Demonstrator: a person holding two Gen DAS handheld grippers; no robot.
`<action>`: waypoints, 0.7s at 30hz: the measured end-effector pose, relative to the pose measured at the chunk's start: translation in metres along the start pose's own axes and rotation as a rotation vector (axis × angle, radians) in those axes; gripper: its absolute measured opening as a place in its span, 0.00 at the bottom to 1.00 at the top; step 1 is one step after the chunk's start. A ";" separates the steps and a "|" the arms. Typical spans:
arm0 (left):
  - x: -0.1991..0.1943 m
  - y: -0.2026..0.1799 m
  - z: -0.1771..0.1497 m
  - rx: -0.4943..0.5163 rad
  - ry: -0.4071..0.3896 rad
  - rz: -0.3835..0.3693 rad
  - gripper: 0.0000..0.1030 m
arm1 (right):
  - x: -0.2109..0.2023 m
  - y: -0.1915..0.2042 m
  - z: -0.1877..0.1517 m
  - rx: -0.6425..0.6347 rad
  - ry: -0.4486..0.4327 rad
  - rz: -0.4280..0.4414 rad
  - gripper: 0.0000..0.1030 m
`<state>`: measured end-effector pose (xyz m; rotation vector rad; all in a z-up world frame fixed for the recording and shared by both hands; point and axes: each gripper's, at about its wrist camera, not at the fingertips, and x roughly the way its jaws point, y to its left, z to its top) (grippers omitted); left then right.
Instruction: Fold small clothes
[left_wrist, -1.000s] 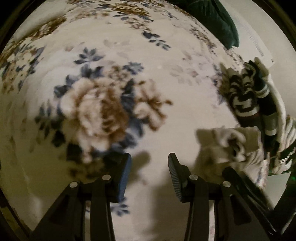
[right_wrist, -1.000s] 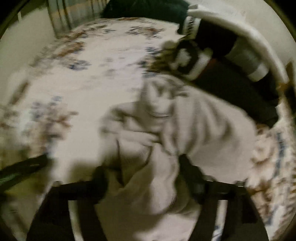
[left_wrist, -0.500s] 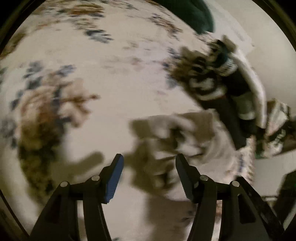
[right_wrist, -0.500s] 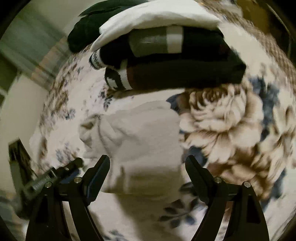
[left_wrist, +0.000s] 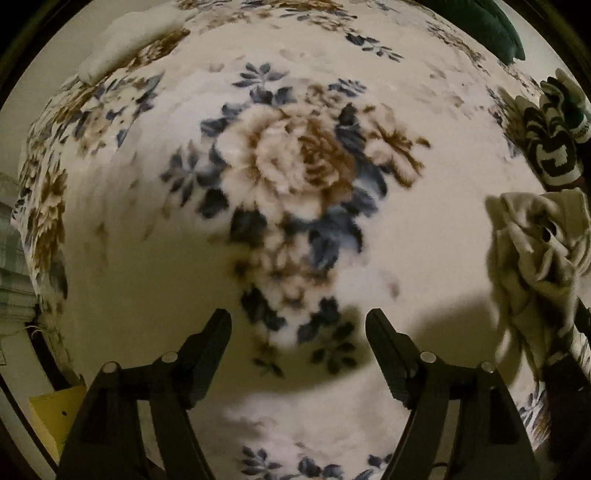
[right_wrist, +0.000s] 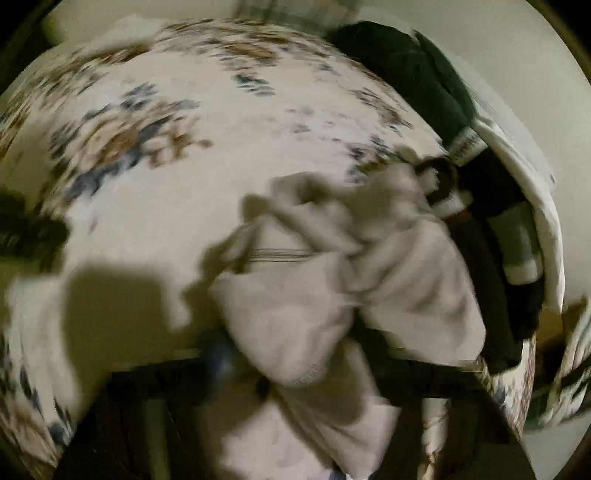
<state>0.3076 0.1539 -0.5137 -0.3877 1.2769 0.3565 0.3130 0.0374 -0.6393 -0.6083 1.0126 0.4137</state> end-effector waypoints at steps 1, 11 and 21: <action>-0.004 -0.003 -0.001 0.002 -0.008 -0.014 0.72 | -0.004 -0.012 0.001 0.086 -0.004 0.038 0.19; -0.036 -0.098 -0.005 0.140 -0.078 -0.180 0.72 | -0.059 -0.193 -0.122 1.166 -0.067 0.170 0.18; -0.031 -0.180 0.009 0.249 -0.056 -0.263 0.72 | -0.041 -0.259 -0.299 1.700 0.180 0.110 0.51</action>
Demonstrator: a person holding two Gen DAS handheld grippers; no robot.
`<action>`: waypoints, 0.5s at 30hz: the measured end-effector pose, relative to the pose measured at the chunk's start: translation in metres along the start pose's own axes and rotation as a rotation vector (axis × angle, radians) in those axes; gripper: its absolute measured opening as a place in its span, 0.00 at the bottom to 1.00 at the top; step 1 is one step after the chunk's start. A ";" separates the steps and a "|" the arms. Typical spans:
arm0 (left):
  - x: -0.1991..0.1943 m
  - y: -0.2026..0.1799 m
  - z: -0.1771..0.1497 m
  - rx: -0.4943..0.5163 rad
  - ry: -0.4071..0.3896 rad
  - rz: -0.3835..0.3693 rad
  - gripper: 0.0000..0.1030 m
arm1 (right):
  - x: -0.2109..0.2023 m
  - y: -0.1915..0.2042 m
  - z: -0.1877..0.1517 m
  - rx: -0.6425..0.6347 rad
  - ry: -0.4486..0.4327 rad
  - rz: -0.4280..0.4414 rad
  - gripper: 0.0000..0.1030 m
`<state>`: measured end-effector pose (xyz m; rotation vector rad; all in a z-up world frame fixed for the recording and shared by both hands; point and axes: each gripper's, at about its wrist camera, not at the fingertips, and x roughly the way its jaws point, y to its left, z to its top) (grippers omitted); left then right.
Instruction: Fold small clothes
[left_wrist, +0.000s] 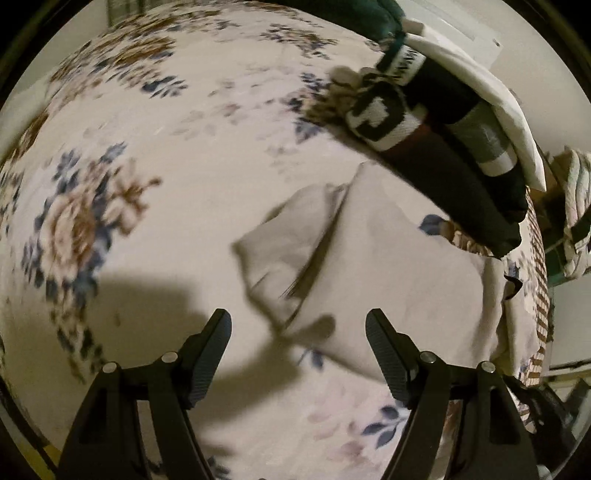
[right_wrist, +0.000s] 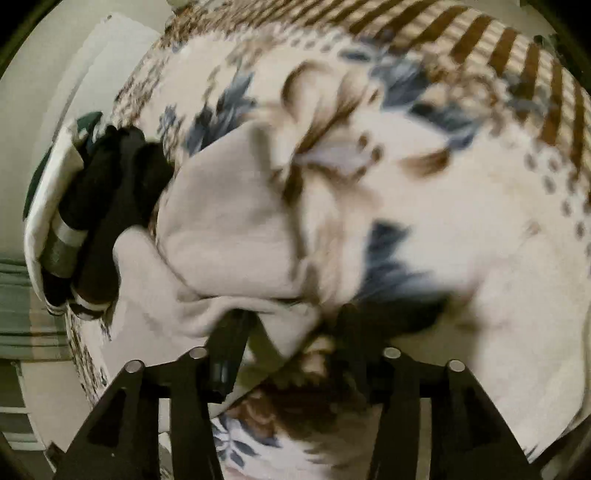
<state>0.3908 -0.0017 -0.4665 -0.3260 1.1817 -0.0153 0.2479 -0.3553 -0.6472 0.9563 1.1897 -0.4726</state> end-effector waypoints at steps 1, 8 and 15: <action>0.003 -0.002 0.002 0.012 0.000 0.005 0.72 | -0.007 0.002 0.002 -0.021 -0.016 -0.002 0.52; 0.022 -0.019 0.033 0.088 -0.016 0.042 0.72 | -0.031 0.077 0.005 -0.397 -0.085 0.044 0.56; 0.027 -0.025 0.044 0.126 -0.013 0.050 0.72 | 0.015 0.146 -0.020 -0.867 -0.070 -0.140 0.14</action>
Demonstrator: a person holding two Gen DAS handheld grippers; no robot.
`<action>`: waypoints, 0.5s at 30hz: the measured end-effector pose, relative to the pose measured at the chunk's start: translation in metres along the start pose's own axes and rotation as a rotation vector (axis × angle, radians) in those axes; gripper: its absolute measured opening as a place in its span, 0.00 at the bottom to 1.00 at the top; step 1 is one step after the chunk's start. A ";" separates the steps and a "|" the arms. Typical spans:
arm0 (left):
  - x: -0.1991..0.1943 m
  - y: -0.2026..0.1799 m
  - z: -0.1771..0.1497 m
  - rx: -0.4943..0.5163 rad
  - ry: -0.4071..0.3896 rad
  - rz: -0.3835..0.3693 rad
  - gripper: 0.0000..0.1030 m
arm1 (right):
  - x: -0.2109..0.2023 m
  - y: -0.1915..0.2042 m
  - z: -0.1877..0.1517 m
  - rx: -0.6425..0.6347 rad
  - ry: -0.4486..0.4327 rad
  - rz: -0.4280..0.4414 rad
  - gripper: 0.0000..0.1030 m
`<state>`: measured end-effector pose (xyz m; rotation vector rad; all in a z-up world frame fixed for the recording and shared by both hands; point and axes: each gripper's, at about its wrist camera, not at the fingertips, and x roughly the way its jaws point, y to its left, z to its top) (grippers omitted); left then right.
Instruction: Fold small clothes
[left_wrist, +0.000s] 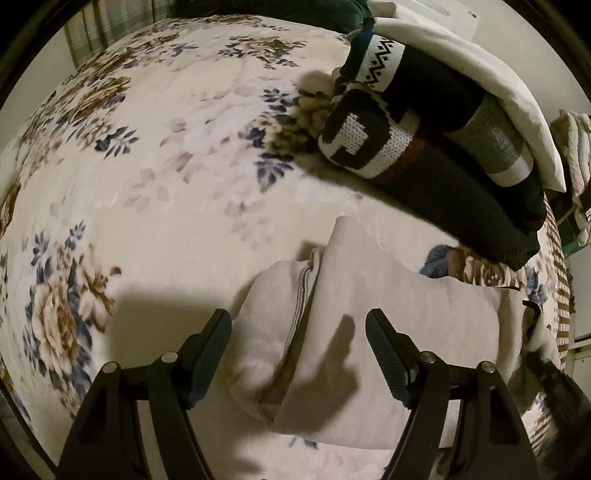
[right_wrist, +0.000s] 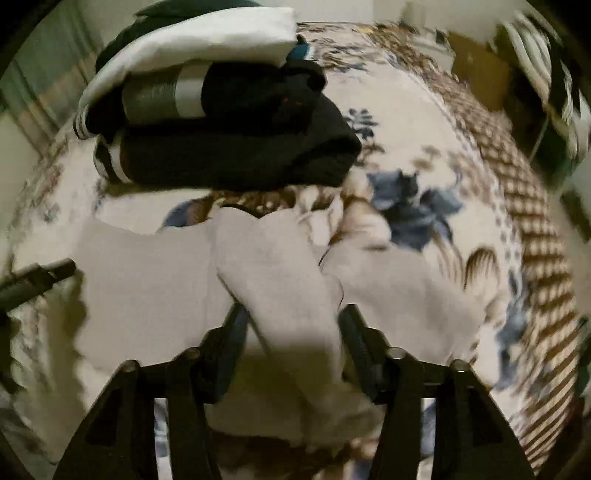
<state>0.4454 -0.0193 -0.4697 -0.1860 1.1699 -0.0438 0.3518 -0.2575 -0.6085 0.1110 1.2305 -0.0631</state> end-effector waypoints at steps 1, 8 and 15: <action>0.000 0.000 0.000 0.000 0.001 -0.002 0.72 | -0.003 -0.008 0.001 0.044 -0.013 0.004 0.08; 0.014 -0.003 0.013 -0.021 0.024 -0.058 0.72 | -0.002 -0.093 0.004 0.463 0.007 0.110 0.08; 0.040 -0.008 0.028 -0.007 0.056 -0.110 0.63 | -0.003 -0.111 0.005 0.546 -0.007 0.287 0.48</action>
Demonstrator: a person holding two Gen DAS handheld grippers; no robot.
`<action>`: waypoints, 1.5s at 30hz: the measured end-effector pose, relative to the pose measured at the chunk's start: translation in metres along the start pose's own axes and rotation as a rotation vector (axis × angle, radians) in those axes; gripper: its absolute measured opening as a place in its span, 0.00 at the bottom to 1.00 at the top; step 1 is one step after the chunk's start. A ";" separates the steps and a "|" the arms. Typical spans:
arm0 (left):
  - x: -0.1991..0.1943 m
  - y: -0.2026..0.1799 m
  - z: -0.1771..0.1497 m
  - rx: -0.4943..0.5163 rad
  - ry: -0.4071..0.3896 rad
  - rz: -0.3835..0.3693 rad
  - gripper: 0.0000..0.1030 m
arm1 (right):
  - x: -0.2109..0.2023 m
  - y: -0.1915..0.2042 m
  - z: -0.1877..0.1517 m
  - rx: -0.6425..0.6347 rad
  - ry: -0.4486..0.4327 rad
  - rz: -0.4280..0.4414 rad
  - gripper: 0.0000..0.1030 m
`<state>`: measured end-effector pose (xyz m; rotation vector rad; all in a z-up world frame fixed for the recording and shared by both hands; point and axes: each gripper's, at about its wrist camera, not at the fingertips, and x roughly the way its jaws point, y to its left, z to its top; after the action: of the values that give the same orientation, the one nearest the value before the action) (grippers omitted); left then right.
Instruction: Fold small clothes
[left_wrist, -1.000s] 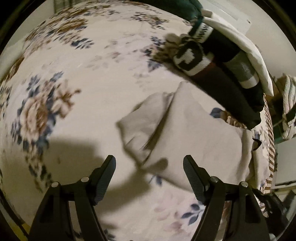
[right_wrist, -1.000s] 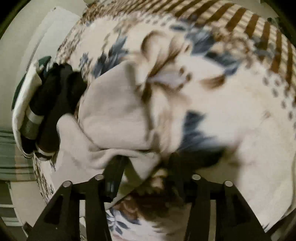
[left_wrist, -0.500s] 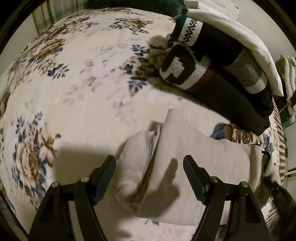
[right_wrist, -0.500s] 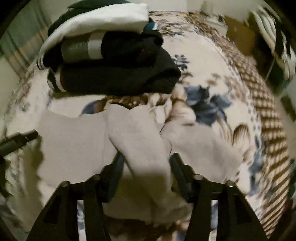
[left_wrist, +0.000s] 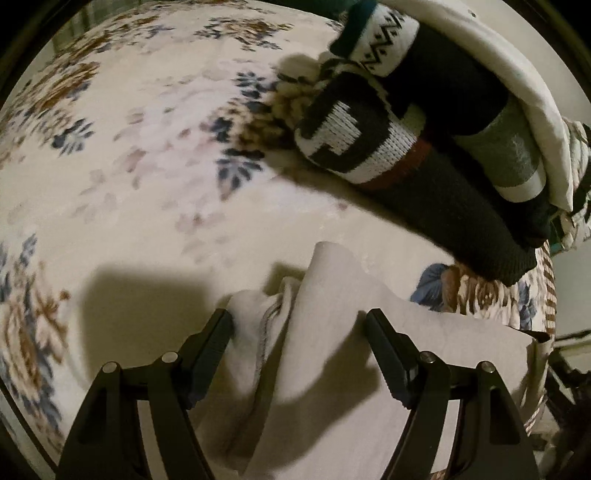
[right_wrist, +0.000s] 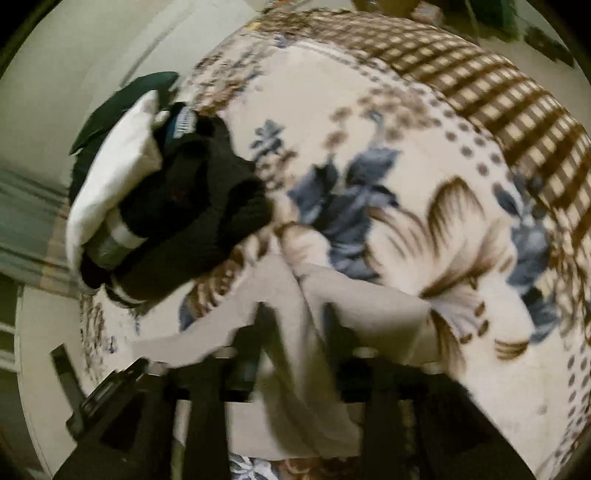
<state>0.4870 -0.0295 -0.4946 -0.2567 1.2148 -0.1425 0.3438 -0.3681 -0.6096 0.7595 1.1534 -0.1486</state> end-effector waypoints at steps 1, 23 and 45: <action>0.002 -0.001 0.001 0.006 0.000 -0.014 0.58 | -0.001 0.005 0.001 -0.025 -0.005 0.005 0.49; 0.001 0.007 0.004 0.015 -0.004 -0.096 0.22 | 0.004 0.015 0.030 -0.163 -0.022 -0.214 0.03; -0.027 0.018 -0.048 -0.039 0.024 -0.050 0.40 | -0.003 -0.018 -0.036 -0.029 0.178 -0.071 0.18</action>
<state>0.4327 -0.0111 -0.4906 -0.3202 1.2361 -0.1664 0.3062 -0.3603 -0.6227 0.7171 1.3499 -0.1243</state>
